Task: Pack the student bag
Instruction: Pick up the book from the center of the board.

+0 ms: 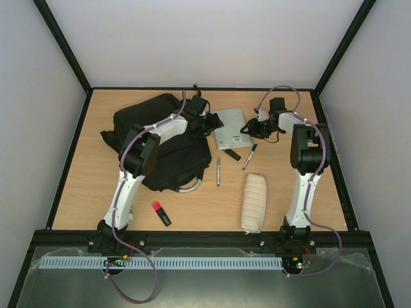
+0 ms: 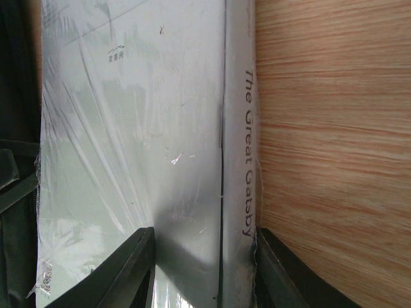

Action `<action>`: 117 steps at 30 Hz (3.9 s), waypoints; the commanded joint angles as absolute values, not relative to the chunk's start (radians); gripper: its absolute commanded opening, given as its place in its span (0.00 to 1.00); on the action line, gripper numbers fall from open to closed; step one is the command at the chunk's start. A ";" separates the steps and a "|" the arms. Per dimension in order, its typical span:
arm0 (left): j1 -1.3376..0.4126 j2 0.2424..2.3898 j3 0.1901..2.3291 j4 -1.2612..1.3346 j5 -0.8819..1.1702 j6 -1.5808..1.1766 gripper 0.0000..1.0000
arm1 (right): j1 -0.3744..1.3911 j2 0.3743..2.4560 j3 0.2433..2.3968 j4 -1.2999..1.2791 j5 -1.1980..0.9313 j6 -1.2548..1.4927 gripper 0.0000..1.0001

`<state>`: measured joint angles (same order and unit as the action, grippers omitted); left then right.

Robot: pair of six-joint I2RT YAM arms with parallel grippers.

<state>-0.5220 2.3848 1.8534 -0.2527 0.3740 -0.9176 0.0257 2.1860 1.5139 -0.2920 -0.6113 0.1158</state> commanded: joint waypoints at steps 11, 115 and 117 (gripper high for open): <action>-0.516 2.505 1.898 -0.189 0.498 -1.080 0.78 | 0.048 2.256 1.486 -0.422 -0.496 0.069 0.38; -0.508 1.185 0.745 1.012 0.549 -1.134 0.03 | 0.171 1.236 1.107 -0.281 -1.139 0.217 0.86; -0.512 1.194 0.747 1.025 0.542 -1.144 0.03 | 0.186 1.256 1.129 -0.269 -1.156 0.253 0.85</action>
<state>-0.5014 1.2076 0.7013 0.8093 0.5827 -1.1084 0.1600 1.2263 1.0672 -0.3286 -1.1187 0.1650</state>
